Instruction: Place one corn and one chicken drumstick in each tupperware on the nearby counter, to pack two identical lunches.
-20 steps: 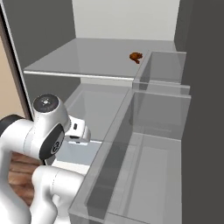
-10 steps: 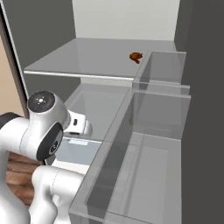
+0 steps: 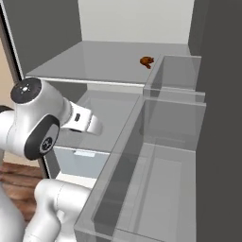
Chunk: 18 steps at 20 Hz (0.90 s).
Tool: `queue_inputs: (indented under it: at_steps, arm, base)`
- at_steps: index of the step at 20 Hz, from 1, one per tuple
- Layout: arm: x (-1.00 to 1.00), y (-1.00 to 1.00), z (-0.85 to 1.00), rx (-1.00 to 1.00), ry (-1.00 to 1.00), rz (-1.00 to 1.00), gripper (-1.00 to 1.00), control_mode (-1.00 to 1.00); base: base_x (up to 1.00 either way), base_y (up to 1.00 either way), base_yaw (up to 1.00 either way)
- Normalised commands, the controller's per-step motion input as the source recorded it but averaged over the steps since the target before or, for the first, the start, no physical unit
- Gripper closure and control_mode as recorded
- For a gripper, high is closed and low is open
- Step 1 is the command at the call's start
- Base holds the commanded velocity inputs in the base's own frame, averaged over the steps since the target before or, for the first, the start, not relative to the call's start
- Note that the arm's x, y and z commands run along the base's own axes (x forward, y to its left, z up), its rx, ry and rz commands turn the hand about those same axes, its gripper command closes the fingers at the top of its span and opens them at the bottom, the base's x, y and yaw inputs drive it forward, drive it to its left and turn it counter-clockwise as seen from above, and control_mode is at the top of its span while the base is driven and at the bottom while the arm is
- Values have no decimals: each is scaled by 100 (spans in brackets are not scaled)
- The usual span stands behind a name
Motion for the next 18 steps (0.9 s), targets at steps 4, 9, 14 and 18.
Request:
queue_inputs:
  at_steps: [4, 9, 14, 18]
  arm:
    - [1, -10, 56, -9, 1, -27, -100, -100]
    - [0, -20, 57, -1, -6, -13, -100, -100]
    - [3, -9, 44, 0, -5, -7, -100, -100]
    - [0, -1, 28, 0, -8, 0, -100, -100]
  base:
    - [0, 0, 0]
    - [0, 0, 0]
    - [0, 0, 0]
    - [0, 0, 0]
